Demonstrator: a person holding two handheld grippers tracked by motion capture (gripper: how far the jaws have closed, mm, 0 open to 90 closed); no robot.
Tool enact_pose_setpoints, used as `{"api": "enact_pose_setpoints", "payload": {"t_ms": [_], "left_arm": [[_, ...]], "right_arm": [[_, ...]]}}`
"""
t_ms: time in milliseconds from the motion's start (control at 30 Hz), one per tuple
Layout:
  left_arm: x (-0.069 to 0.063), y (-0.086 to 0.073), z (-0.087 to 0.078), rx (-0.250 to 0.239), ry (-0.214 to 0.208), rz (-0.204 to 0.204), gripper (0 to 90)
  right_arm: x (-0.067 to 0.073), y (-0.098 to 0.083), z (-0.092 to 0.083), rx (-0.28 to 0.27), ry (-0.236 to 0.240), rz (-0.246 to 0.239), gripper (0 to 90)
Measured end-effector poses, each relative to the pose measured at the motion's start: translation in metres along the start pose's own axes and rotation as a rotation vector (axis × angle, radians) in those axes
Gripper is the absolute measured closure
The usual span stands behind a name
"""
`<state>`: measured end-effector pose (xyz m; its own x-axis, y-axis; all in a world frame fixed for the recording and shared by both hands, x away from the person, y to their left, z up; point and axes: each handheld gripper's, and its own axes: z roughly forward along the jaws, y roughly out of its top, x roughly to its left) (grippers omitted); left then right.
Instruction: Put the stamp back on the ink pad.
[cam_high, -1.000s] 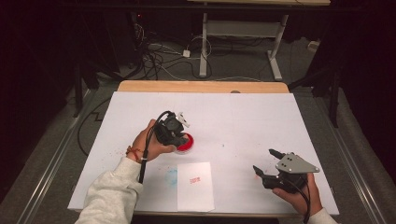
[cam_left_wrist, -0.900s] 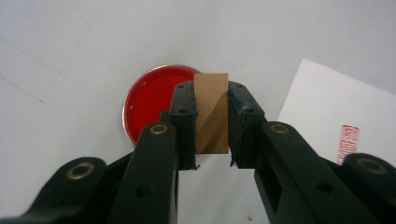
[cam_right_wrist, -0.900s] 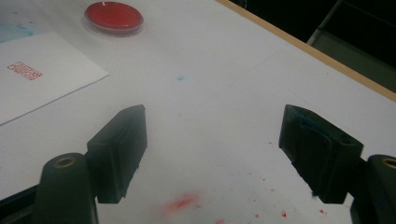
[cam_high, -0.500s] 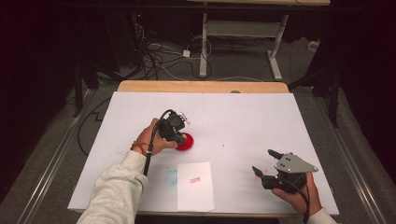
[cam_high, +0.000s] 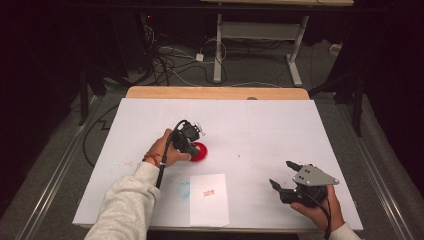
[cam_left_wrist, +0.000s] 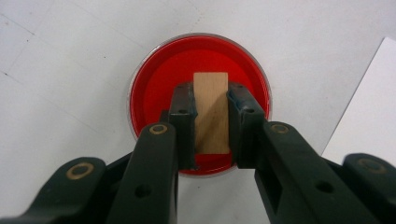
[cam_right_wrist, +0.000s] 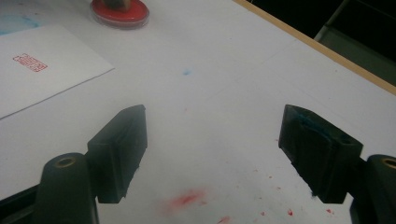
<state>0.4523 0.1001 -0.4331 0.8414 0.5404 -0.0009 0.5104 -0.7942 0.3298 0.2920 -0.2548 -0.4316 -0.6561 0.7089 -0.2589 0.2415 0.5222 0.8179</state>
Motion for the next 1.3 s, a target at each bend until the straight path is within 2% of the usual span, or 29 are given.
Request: {"api": "enact_pose_setpoints", "payload": {"t_ms": [200,467,533,633,733,900,1133,1300], "left_arm": [[0.0,-0.002,0.001,-0.013,-0.002,-0.011,73.3],[-0.002,-0.001,0.001,-0.008,0.02,-0.011,72.2],[-0.004,-0.001,0.0,-0.014,0.027,0.001,70.7],[-0.005,-0.002,-0.007,-0.055,0.037,-0.004,60.4],[-0.008,-0.004,-0.015,-0.1,0.054,0.006,54.5],[-0.01,-0.009,-0.025,-0.183,0.06,-0.021,47.4],[-0.012,-0.017,-0.028,-0.262,0.103,-0.041,34.4],[-0.013,-0.024,-0.029,-0.36,0.119,-0.046,25.8]], "right_arm": [[0.0,0.0,0.0,0.003,-0.002,0.0,24.2],[0.0,0.0,0.0,0.001,-0.004,-0.006,24.1],[0.0,0.0,-0.001,0.0,-0.008,-0.006,24.1],[0.0,0.0,-0.002,-0.005,-0.013,-0.008,24.0],[0.0,0.0,-0.002,-0.004,-0.014,-0.007,24.1],[0.001,0.001,-0.003,-0.01,-0.018,-0.012,23.8],[0.002,0.001,-0.002,-0.013,-0.019,-0.017,23.8],[0.001,0.001,-0.003,-0.015,-0.02,-0.014,23.7]]}}
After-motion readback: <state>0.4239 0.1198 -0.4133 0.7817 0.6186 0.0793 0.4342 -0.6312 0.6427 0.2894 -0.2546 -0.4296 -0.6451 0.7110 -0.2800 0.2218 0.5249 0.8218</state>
